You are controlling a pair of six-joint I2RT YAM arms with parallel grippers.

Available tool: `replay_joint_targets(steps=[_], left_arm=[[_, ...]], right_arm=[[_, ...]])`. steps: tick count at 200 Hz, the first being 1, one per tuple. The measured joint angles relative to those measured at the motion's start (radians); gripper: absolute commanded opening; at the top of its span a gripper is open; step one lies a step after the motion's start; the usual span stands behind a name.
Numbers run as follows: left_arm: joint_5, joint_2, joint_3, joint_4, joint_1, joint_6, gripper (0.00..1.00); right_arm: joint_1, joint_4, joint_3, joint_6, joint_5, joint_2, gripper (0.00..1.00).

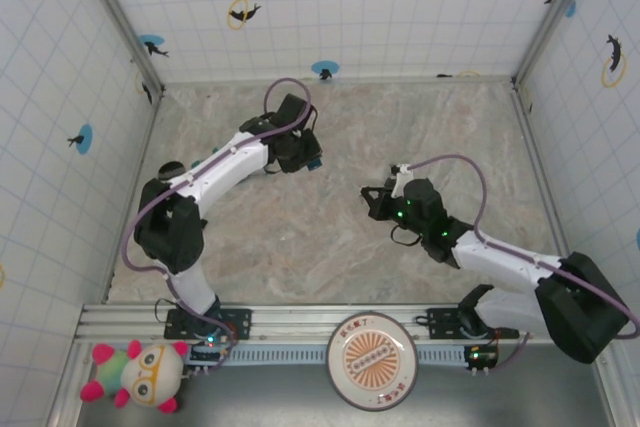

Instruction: Unlock with the key

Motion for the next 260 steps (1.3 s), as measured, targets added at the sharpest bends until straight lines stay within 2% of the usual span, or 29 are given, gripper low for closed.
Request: replay_joint_targets(steps=[49, 129, 260], left_arm=[[0.055, -0.031, -0.022, 0.045, 0.0, -0.071, 0.21], [0.095, -0.073, -0.047, 0.095, 0.0, -0.177, 0.2], [0.11, -0.073, -0.065, 0.136, 0.0, -0.227, 0.2]], right_arm=[[0.064, 0.232, 0.019, 0.049, 0.085, 0.118, 0.0], [0.135, 0.493, 0.019, 0.095, 0.227, 0.237, 0.0], [0.154, 0.618, 0.019, 0.146, 0.233, 0.364, 0.0]])
